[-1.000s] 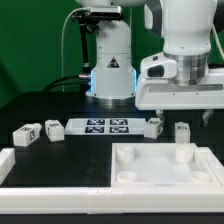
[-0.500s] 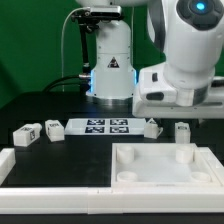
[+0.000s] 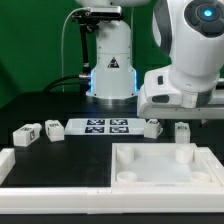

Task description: Assemble one leg

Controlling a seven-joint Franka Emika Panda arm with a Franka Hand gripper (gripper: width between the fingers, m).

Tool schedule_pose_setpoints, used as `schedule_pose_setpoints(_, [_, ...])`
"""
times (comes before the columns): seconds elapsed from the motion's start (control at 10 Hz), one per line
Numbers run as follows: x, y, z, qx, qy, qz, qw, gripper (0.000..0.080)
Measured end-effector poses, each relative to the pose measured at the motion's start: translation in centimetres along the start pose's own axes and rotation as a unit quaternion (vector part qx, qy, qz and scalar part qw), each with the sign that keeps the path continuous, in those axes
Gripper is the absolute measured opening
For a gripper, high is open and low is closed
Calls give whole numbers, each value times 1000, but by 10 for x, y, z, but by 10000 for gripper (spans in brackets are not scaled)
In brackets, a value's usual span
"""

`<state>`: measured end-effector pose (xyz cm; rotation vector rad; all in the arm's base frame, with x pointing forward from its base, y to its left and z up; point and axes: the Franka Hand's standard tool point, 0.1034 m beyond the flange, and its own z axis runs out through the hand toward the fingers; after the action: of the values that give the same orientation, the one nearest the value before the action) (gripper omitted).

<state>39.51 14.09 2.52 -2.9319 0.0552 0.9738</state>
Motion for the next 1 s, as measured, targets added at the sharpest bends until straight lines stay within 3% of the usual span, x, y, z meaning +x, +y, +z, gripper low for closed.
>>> schedule_pose_setpoints(0.4, [0,4,13,2,-40,-7,999,649])
schedule_pose_setpoints(0.9, [4,0,17,1,-36,-2,999,649])
schedule_pose_setpoints(1.0, [2,-2,18,-3,-38,17,999,529])
